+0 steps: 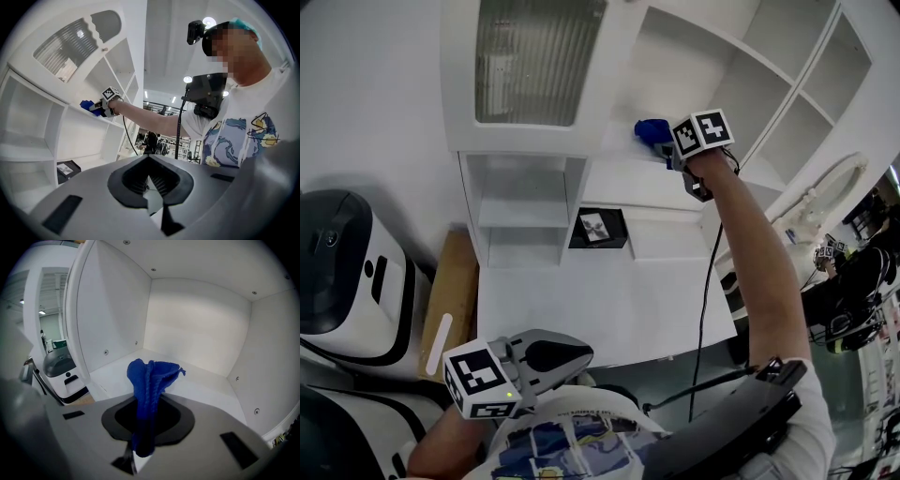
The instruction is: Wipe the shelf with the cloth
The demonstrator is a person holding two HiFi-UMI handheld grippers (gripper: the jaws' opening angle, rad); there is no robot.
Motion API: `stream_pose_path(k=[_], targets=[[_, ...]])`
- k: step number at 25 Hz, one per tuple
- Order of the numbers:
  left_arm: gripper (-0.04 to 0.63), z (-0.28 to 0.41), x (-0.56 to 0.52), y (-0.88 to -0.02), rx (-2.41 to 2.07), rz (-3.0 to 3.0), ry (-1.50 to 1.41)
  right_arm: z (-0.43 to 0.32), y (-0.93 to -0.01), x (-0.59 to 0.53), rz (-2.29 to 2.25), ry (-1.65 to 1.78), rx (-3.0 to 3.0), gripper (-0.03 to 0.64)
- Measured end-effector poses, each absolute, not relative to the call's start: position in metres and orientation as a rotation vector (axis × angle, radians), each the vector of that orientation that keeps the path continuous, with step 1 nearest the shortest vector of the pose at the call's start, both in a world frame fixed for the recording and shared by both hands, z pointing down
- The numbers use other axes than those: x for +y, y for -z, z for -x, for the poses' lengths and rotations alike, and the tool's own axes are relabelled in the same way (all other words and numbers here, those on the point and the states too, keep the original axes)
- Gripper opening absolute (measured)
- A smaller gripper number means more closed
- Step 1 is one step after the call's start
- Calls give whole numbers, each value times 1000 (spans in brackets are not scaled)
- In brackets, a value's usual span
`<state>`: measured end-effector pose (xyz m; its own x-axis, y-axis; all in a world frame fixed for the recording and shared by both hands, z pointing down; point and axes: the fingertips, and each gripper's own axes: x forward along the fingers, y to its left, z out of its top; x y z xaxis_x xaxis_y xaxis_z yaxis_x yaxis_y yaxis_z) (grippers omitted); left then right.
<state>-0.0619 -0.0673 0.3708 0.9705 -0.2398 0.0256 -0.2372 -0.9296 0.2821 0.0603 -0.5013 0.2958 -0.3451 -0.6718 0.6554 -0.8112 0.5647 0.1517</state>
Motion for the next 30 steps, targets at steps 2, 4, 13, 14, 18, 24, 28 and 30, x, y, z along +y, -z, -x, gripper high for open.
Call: stream_pose_path(k=[2,4,13,14,18,24,28,30], targets=[[3,64,-64,-371,-354,-2835,16,-47,-296,-497,-1164,-252,-2131,69],[3,65,-62,-369,-361,-2836,22,-35,-295,-493,-1149,-246,-2149,69],[3,70,-54,-370,-397,-2819,36,5,-293,-481,-1115,-262,-2246,69],[3,71,-53,-370,-401,-2817,37,10,-292,-480,-1110,-262,-2259,69],[2,72,-50,-372,-413,-2808,40,28,-291,-473,-1099,-262,-2312,69],[3,74,-45,-375,-428,-2802,43,42,-289,-468,-1137,-333,-2412,69],[3,73,-42,-375,-428,-2804,43,52,-286,-461,-1132,-487,-2542,69],[3,73,-40,-375,-432,-2806,41,58,-285,-458,-1120,-550,-2599,69]])
